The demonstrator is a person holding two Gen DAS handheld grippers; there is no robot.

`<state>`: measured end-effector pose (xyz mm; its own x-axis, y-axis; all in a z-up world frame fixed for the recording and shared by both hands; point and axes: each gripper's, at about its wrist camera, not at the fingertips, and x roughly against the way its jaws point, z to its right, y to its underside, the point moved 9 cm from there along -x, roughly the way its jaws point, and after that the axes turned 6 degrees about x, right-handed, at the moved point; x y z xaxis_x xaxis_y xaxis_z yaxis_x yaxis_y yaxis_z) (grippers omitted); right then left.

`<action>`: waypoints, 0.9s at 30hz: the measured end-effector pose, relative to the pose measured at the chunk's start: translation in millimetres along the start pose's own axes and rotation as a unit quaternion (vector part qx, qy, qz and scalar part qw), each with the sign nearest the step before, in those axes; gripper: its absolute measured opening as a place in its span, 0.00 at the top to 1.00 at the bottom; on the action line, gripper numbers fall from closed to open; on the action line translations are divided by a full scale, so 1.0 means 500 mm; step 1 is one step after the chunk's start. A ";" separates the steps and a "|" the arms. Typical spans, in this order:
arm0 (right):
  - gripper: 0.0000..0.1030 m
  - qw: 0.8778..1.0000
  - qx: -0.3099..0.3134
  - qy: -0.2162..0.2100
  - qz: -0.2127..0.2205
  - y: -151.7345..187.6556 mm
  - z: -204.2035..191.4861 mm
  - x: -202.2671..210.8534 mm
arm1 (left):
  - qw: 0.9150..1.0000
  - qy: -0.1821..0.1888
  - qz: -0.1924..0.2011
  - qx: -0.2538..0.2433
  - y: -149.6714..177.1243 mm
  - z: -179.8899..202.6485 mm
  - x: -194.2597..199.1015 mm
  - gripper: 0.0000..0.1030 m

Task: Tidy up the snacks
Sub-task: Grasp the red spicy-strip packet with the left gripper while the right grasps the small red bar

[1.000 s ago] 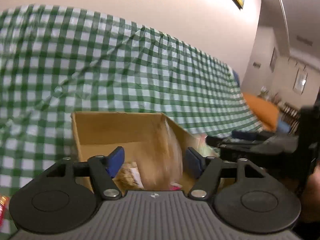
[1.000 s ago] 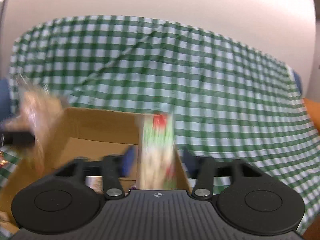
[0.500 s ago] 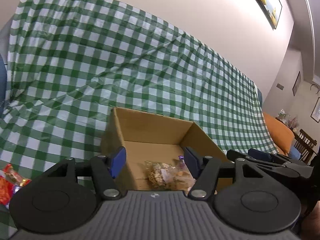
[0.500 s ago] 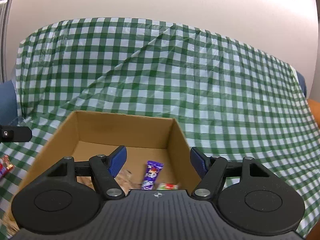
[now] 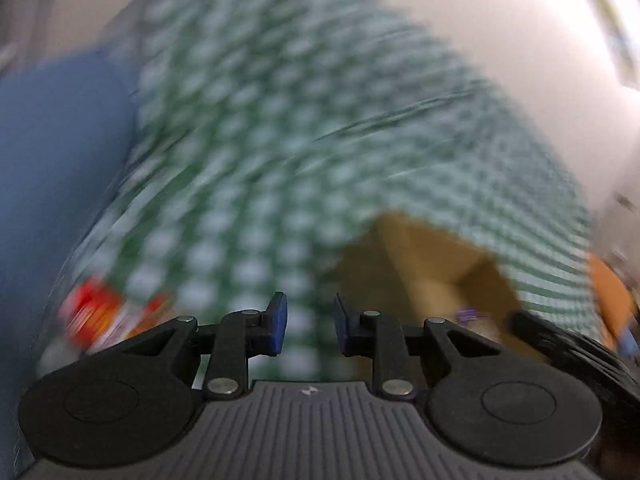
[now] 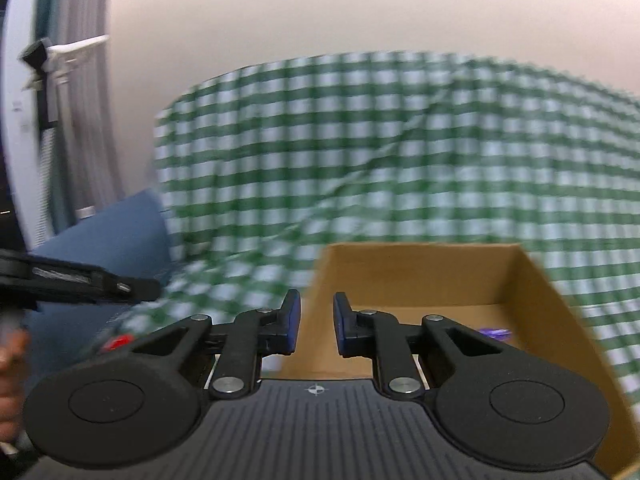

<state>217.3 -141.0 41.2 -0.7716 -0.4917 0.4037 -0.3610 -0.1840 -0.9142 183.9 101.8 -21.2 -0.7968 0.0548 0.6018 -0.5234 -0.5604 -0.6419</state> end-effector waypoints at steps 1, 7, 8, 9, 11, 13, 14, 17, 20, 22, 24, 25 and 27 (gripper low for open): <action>0.82 1.000 0.000 -0.016 -0.002 0.002 -0.023 -0.005 | 1.000 -0.011 -0.005 0.029 -0.006 -0.026 -0.001 0.73; 0.82 0.996 0.007 -0.086 -0.023 0.007 -0.149 -0.059 | 0.982 -0.065 -0.033 0.173 -0.006 -0.158 -0.024 0.73; 0.82 0.995 0.011 -0.094 -0.029 0.011 -0.171 -0.070 | 0.978 -0.072 -0.036 0.191 -0.005 -0.176 -0.027 0.73; 0.82 0.994 0.013 -0.100 -0.034 0.015 -0.189 -0.080 | 0.974 -0.077 -0.039 0.209 -0.003 -0.189 -0.030 0.73; 0.82 0.992 0.020 -0.115 -0.047 0.024 -0.227 -0.106 | 0.967 -0.087 -0.043 0.235 0.001 -0.210 -0.037 0.72; 0.82 0.990 0.028 -0.122 -0.063 0.036 -0.256 -0.131 | 0.963 -0.099 -0.042 0.248 0.002 -0.222 -0.041 0.72; 0.82 0.989 0.031 -0.123 -0.074 0.044 -0.268 -0.148 | 0.962 -0.105 -0.038 0.250 0.003 -0.229 -0.039 0.72; 0.82 0.987 0.034 -0.118 -0.101 0.063 -0.290 -0.197 | 0.956 -0.135 -0.020 0.258 -0.004 -0.249 -0.032 0.67; 0.82 0.985 0.049 -0.112 -0.122 0.080 -0.307 -0.252 | 0.948 -0.144 -0.007 0.282 -0.006 -0.265 -0.030 0.67; 0.79 0.984 0.057 -0.107 -0.129 0.089 -0.320 -0.287 | 0.944 -0.148 -0.004 0.293 -0.004 -0.267 -0.033 0.67; 0.74 0.983 0.063 -0.105 -0.134 0.098 -0.333 -0.319 | 0.942 -0.150 -0.002 0.299 -0.003 -0.273 -0.033 0.67; 0.72 0.983 0.068 -0.103 -0.136 0.103 -0.341 -0.337 | 0.942 -0.150 -0.001 0.301 -0.003 -0.274 -0.033 0.67; 0.67 0.981 0.080 -0.104 -0.144 0.118 -0.359 -0.369 | 0.941 -0.154 0.002 0.302 -0.005 -0.278 -0.032 0.67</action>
<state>244.3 91.3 -80.7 -0.5210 -0.5596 0.6445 -0.4480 -0.4634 -0.7645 155.9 217.4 -95.1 -0.6246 -0.1373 0.7687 -0.1802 -0.9325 -0.3130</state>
